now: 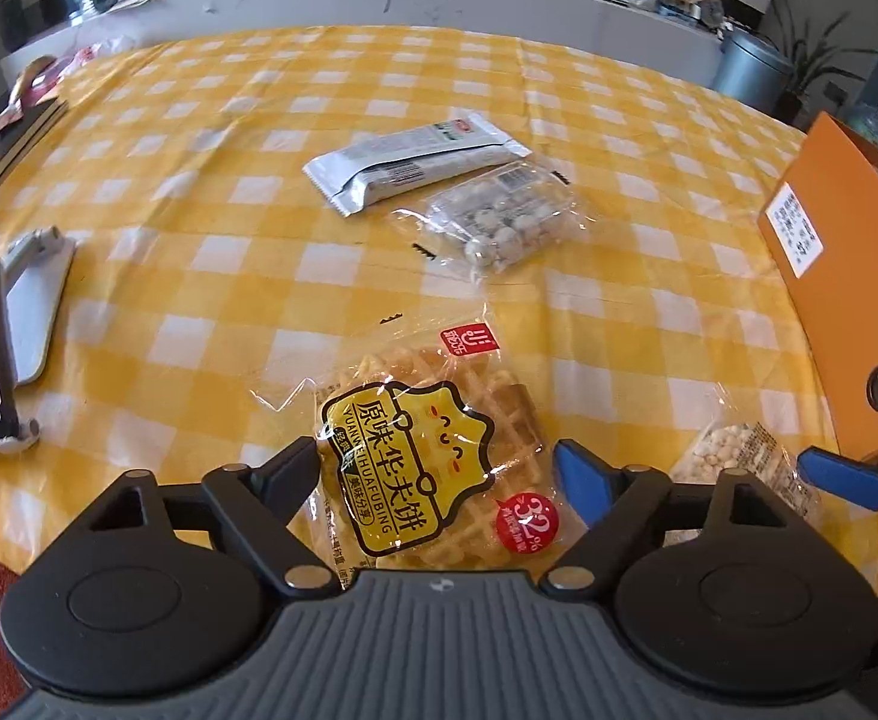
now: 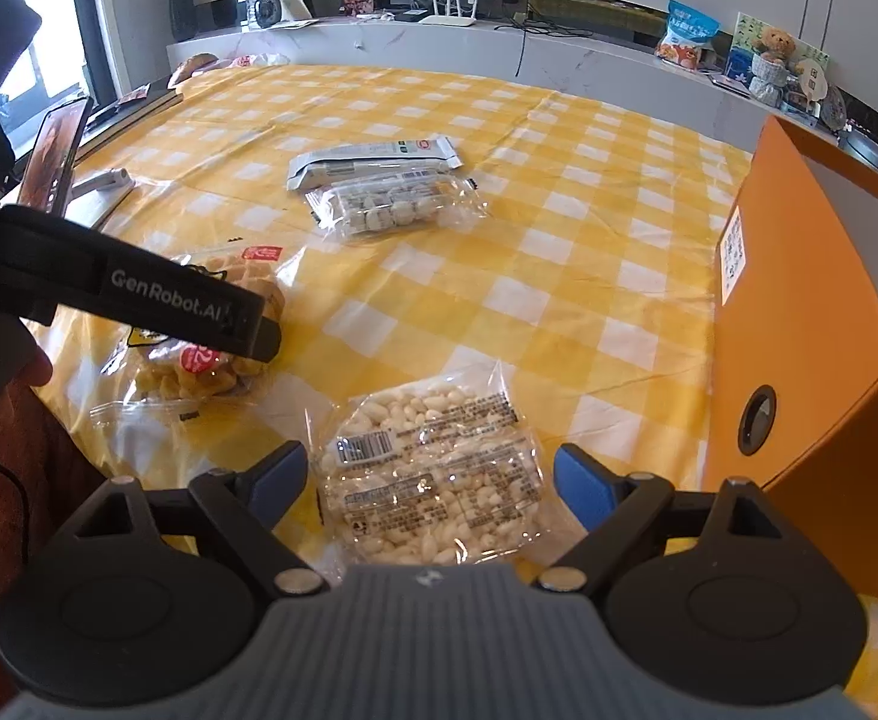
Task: Organize snacks
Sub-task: 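Open both tools and lower them onto the bags beneath them, then grasp the yellow waffle cake bag with the left tool while the right tool grasps the peanut bag, then carry the waffle bag and peanut bag over the orange box and lower them inside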
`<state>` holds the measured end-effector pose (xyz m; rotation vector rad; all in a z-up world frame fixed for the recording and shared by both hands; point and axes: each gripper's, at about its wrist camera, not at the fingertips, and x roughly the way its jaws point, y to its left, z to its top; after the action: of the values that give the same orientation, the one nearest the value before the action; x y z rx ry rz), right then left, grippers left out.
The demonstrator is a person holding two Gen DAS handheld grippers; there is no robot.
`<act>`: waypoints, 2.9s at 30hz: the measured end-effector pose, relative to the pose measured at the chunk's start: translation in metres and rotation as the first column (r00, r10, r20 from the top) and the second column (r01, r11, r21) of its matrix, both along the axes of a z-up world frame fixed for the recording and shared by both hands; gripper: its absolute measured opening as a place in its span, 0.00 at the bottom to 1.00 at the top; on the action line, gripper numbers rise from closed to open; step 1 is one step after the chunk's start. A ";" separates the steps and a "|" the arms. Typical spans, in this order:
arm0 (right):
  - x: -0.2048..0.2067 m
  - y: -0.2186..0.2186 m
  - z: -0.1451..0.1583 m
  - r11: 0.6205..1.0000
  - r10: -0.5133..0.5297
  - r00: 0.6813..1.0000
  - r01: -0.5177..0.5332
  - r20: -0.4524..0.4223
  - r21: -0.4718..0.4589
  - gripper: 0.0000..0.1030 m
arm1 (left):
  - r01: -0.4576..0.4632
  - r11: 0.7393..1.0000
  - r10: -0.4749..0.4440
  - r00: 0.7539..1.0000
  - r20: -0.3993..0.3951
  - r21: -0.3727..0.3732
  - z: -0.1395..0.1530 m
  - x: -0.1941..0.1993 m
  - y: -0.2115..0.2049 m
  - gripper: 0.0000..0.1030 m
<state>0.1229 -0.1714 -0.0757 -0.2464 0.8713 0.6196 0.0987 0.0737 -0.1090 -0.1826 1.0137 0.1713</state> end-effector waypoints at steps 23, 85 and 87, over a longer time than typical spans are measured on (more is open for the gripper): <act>-0.015 -0.009 0.007 0.999 -0.053 0.997 0.053 0.062 0.003 0.75 | 0.085 0.996 -0.084 0.995 0.045 -0.026 -0.001 -0.006 -0.005 0.86; 0.169 -0.224 0.074 0.919 -0.328 0.931 0.354 0.162 -0.175 0.75 | 0.734 0.679 -0.725 0.673 0.146 -0.013 0.065 0.199 -0.231 0.81; 0.177 -0.225 0.067 0.918 -0.303 0.940 0.332 0.155 -0.218 0.75 | 0.739 0.674 -0.728 0.669 0.147 -0.026 0.064 0.202 -0.235 0.81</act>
<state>0.3002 -0.3967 -0.0086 -0.3491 0.8489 0.1906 0.3011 -0.1613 -0.0451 0.1557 0.8982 -0.6300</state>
